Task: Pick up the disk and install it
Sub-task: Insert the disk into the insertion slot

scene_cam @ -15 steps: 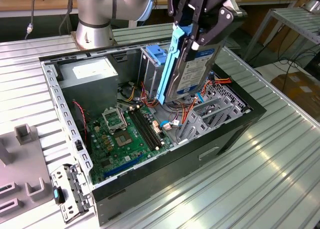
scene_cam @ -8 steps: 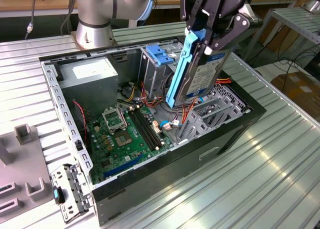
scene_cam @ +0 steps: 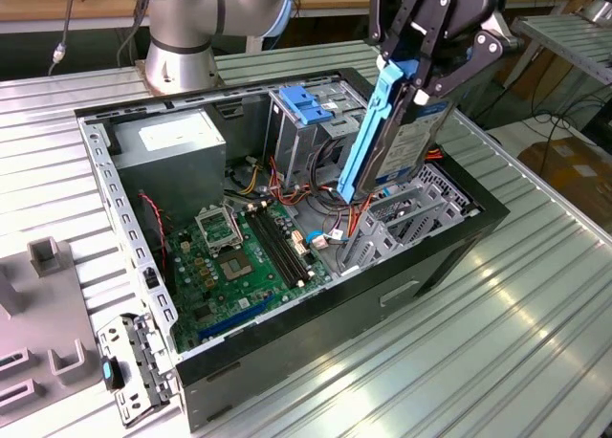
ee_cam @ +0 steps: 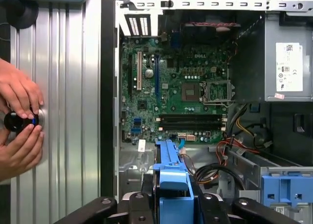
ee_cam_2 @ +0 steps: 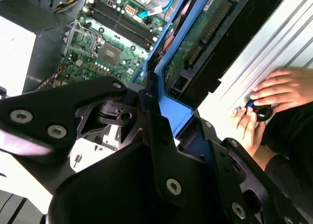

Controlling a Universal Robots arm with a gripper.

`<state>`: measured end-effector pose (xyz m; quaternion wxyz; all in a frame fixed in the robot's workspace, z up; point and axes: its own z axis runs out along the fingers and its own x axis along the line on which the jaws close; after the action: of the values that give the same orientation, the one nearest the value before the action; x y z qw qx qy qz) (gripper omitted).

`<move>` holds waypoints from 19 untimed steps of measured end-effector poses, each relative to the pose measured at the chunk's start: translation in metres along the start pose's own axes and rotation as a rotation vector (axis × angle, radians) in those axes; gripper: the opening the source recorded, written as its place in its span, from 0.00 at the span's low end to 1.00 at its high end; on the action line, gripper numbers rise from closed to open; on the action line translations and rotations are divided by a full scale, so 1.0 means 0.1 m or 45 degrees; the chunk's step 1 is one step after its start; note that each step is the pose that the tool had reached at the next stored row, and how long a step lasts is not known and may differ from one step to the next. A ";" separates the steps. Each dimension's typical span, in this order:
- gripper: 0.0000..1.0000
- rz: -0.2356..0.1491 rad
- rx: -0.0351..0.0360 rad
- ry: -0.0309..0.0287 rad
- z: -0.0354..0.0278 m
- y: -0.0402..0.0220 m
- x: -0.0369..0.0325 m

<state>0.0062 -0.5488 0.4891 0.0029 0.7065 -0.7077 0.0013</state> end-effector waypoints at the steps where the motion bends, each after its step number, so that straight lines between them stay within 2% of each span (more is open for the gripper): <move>1: 0.37 0.000 0.0000 0.0000 0.008 -0.033 0.010; 7: 0.37 0.000 0.0000 -0.0001 0.059 -0.176 0.048; 19: 0.37 0.000 0.0000 0.0000 0.069 -0.226 0.051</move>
<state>0.0287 -0.5540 0.4822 0.0029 0.7065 -0.7077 0.0013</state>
